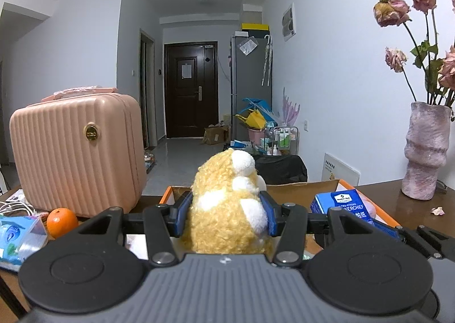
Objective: Organize soft objects
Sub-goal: 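Carry the alpaca plush and tissue pack with both grippers over the orange box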
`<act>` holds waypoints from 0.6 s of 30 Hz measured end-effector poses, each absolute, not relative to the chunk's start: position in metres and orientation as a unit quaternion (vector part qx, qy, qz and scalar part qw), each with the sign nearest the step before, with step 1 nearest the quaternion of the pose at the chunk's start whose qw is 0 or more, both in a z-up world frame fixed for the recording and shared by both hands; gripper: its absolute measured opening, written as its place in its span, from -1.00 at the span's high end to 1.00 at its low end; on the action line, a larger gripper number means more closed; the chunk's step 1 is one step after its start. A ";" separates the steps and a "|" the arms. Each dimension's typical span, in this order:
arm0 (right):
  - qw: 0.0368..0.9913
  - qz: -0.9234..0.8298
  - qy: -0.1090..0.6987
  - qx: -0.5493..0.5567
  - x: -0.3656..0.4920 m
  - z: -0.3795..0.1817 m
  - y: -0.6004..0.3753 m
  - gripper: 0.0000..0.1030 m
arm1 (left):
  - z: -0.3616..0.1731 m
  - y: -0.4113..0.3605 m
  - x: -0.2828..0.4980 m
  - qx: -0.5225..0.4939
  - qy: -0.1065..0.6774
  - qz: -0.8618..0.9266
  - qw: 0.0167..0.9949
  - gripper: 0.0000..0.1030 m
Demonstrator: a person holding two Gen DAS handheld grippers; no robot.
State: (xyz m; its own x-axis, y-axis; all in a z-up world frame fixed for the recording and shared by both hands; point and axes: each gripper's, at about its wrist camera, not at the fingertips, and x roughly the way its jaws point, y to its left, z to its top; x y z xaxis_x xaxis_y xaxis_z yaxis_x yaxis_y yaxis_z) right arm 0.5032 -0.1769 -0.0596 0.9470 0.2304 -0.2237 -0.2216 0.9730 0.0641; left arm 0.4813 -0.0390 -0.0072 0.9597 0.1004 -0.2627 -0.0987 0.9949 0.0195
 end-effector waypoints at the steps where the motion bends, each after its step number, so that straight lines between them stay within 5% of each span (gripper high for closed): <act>1: 0.986 0.114 0.117 0.018 0.507 -0.060 -0.176 0.01 | -0.008 -0.039 0.484 0.003 0.134 0.050 0.990 0.01; 18: 0.985 0.124 0.118 -0.010 0.554 -0.062 -0.161 -0.02 | -0.021 -0.023 0.543 -0.018 0.159 0.019 0.987 -0.06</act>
